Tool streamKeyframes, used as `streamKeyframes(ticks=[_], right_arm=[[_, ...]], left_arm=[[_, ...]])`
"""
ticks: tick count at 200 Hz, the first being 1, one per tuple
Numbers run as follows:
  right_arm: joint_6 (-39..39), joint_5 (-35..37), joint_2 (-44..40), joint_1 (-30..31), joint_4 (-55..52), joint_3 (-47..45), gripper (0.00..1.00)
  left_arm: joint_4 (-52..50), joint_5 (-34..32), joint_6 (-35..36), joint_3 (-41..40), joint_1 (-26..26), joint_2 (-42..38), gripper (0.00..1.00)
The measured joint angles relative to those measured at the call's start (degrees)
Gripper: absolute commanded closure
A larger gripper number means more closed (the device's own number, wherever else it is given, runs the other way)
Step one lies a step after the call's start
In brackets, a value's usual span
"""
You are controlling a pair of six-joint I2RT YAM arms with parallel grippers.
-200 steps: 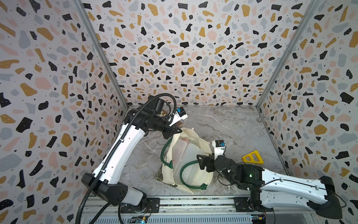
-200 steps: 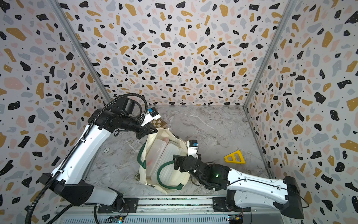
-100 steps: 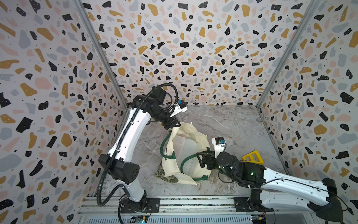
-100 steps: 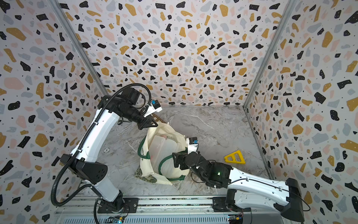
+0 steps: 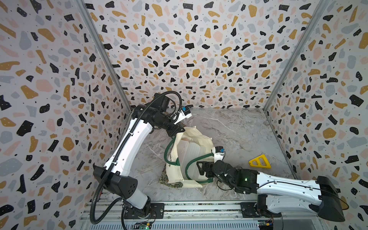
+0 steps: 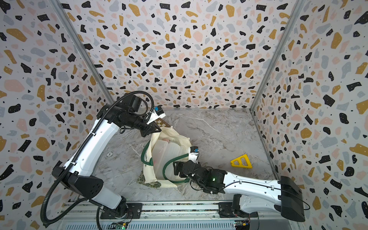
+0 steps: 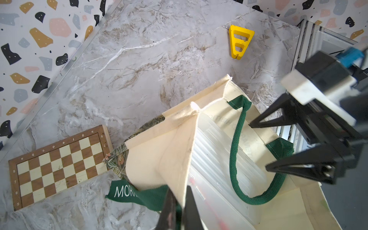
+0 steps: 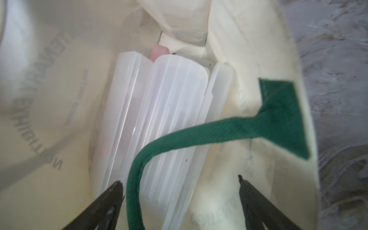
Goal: Take out the pencil case from the canvas bag
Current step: Adjust the canvas bag at the center of the board.
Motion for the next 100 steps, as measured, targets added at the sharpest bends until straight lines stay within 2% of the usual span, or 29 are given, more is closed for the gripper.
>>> streamKeyframes(ticks=[54, 100], right_arm=[[1.0, -2.6, -1.1, -5.1, 4.8, -2.8, 0.13], [2.2, -4.2, 1.7, -5.5, 10.4, -2.8, 0.24]], left_arm=[[1.8, -0.8, 0.0, -3.0, -1.5, -2.4, 1.0], [3.3, -0.8, -0.3, -4.4, -2.6, -3.0, 1.0]])
